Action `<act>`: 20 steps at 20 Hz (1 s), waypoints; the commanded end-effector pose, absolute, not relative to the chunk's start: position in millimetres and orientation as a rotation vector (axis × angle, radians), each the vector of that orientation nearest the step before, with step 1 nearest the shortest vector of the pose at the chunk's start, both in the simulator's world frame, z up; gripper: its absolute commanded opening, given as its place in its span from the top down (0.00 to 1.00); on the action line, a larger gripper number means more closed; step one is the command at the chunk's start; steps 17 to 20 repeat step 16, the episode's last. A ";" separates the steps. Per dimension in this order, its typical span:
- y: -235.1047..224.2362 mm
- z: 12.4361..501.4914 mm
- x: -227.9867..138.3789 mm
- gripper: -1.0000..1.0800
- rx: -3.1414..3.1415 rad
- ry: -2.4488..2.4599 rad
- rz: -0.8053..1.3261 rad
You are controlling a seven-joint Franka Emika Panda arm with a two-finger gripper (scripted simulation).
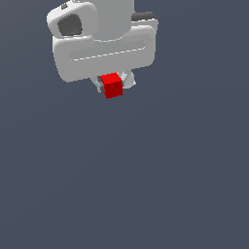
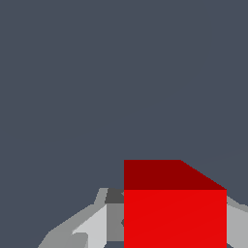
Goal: Pick up the red cube and move it to a goal position.
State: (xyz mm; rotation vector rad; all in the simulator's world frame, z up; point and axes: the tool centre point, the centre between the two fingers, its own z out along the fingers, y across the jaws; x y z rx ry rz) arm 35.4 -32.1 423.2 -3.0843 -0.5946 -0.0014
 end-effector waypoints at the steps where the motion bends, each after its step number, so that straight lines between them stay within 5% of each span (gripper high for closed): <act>1: -35.4 437.9 37.2 1.00 -3.084 -0.595 0.000; 20: -42.5 469.4 42.8 1.00 -3.085 -0.595 0.000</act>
